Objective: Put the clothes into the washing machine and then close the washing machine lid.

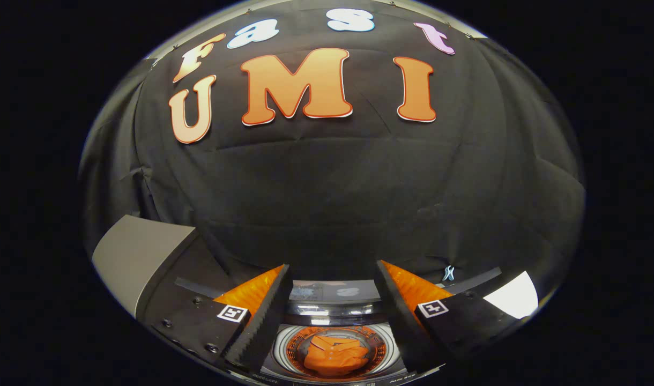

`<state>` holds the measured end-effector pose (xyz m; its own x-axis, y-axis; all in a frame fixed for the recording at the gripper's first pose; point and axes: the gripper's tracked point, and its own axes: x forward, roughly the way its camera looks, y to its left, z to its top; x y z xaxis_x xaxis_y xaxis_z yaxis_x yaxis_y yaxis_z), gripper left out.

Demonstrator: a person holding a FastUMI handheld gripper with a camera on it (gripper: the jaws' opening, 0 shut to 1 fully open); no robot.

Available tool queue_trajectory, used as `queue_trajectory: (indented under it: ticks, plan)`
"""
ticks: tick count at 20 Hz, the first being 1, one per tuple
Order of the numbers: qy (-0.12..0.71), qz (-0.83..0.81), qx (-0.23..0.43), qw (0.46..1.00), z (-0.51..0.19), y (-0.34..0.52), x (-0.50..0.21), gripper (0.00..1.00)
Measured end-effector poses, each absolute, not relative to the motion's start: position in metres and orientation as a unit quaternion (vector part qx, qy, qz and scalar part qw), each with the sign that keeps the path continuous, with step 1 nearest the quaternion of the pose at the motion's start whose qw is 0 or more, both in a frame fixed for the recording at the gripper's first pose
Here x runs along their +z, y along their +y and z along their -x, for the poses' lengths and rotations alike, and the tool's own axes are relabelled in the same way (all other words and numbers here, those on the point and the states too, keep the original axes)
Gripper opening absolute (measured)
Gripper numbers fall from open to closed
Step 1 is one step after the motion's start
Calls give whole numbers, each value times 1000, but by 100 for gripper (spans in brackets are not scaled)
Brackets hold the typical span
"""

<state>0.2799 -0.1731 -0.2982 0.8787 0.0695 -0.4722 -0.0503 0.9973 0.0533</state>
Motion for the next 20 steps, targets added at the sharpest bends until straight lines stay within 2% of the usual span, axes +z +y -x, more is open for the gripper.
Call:
queue_trajectory:
  ticks: [5,20]
  plan:
    - [212,-20,32,977,-267,-174,-300,99]
    - [194,-22,41,980,-240,-172,-318,99]
